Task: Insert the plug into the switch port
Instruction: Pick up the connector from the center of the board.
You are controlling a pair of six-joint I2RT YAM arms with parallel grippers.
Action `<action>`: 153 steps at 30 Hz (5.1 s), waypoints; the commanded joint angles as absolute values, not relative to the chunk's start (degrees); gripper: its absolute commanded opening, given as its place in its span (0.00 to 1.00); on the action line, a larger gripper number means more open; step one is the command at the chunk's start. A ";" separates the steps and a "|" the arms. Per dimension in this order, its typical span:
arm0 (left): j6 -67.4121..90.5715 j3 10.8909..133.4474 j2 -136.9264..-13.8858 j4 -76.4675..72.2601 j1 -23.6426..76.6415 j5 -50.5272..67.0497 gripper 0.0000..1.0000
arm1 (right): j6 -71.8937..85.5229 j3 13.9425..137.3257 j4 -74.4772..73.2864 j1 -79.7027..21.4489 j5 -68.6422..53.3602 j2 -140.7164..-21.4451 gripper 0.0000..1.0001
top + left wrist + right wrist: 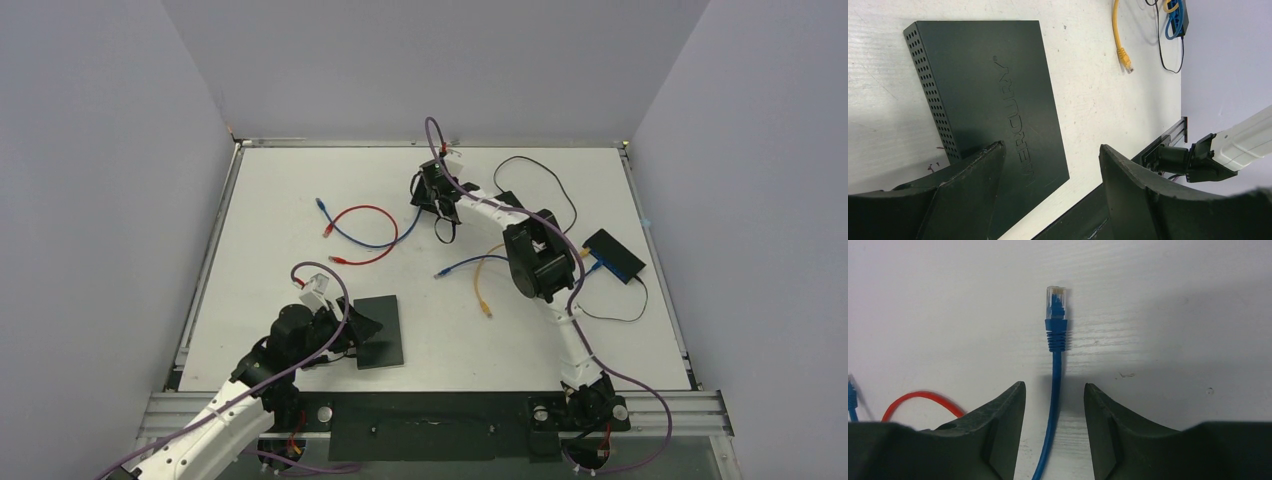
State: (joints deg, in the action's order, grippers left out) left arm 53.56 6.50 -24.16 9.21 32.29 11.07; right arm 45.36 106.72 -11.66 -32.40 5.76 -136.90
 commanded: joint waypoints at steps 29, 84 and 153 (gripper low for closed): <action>52.70 6.93 -19.43 8.32 29.71 18.11 0.67 | 33.78 124.16 -31.62 -40.25 24.86 -144.83 0.29; 44.97 23.07 -16.19 18.72 29.18 12.19 0.66 | 19.23 70.91 -8.46 -36.20 8.47 -71.02 0.00; 14.39 34.27 -10.02 4.23 31.05 61.09 0.64 | 11.12 62.84 -25.53 -57.43 -62.37 -63.15 0.00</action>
State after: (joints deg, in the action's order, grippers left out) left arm 18.72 34.89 -10.55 0.49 29.85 60.73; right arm 12.16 59.02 -29.15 -56.66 -60.34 -62.76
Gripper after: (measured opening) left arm 0.648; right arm 0.018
